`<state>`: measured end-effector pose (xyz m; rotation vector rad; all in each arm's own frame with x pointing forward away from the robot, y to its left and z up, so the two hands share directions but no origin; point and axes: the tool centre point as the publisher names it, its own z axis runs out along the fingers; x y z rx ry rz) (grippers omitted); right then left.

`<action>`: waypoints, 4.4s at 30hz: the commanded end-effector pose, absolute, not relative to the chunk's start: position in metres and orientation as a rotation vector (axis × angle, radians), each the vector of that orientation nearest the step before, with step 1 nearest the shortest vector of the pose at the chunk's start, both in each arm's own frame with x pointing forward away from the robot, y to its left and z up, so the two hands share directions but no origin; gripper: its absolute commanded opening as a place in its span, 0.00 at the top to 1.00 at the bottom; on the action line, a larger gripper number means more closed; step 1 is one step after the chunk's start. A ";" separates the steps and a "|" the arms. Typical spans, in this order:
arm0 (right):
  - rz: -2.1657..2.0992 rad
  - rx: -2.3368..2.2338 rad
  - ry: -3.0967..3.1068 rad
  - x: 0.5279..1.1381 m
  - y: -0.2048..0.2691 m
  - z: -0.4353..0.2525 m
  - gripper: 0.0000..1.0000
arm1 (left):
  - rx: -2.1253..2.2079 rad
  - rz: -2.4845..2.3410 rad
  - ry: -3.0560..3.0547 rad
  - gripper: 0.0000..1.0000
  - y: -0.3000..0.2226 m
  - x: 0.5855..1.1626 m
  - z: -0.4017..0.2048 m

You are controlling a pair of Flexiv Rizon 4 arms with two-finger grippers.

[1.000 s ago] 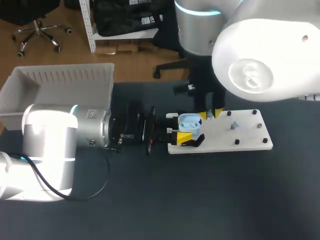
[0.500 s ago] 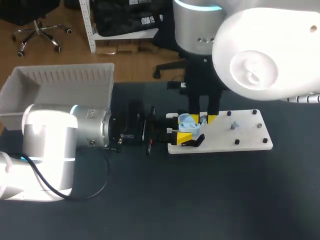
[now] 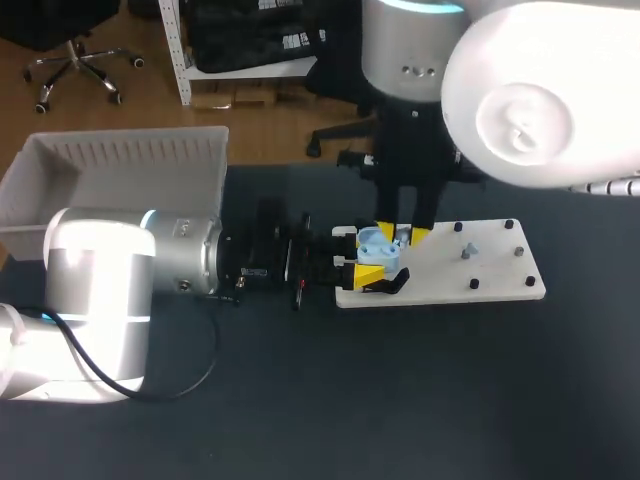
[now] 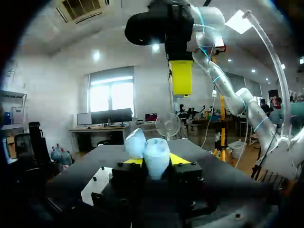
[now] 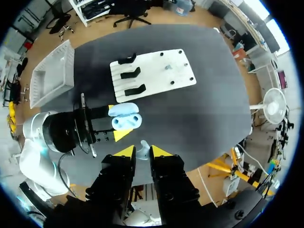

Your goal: Pick up each earbud case from the left stands, insert the matching earbuds, close the lid, and place the case in the box.

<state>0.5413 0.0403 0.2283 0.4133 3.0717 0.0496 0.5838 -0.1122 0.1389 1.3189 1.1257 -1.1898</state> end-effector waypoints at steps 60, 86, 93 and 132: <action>-0.137 0.768 2.998 0.555 0.066 0.225 1.00 | 1.311 -1.180 1.126 1.00 -0.113 0.581 0.138; -0.166 1.008 2.903 0.561 0.064 0.211 1.00 | 1.311 -1.180 1.126 1.00 -0.113 0.581 0.138; -0.168 1.018 2.904 0.562 0.062 0.207 1.00 | 1.311 -1.180 1.126 1.00 -0.113 0.581 0.138; -0.164 1.029 2.911 0.573 0.056 0.195 1.00 | 1.311 -1.180 1.126 1.00 -0.113 0.581 0.138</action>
